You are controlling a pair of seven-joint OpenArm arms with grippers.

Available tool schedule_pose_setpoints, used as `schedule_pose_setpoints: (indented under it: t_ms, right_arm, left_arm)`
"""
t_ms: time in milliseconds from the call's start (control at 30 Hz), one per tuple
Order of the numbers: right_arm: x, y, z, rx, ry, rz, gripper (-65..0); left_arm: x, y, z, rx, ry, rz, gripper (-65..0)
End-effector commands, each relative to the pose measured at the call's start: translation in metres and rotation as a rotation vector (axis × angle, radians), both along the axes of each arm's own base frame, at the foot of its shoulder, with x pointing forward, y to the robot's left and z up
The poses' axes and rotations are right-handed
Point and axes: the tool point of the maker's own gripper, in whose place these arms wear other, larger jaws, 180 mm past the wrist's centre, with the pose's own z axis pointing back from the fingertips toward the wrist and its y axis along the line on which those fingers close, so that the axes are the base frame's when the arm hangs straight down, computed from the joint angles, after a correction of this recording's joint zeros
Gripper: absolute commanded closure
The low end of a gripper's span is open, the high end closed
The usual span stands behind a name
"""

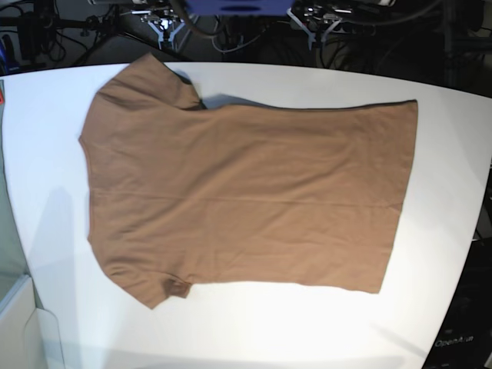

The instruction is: Fold the T-shirt properly

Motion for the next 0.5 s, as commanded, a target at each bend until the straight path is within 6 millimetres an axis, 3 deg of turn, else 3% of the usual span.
schedule_pose_setpoints:
  t_ms: [0,300,467]
  right_arm:
    - [0.001,0.000,0.000,-0.003,-0.002,0.005,0.0]
    - [0.005,-0.003,0.002,-0.015,-0.147,0.004,0.0]
    - [-0.003,-0.004,0.007,-0.021,-0.241,0.006,0.0]
  left_arm:
    - [0.003,0.000,0.000,0.003,-0.004,-0.007,-1.0]
    - [0.027,0.005,0.003,0.008,-0.178,-0.012,-1.0]
    - [0.028,0.014,0.007,0.022,-0.255,-0.015,-1.0]
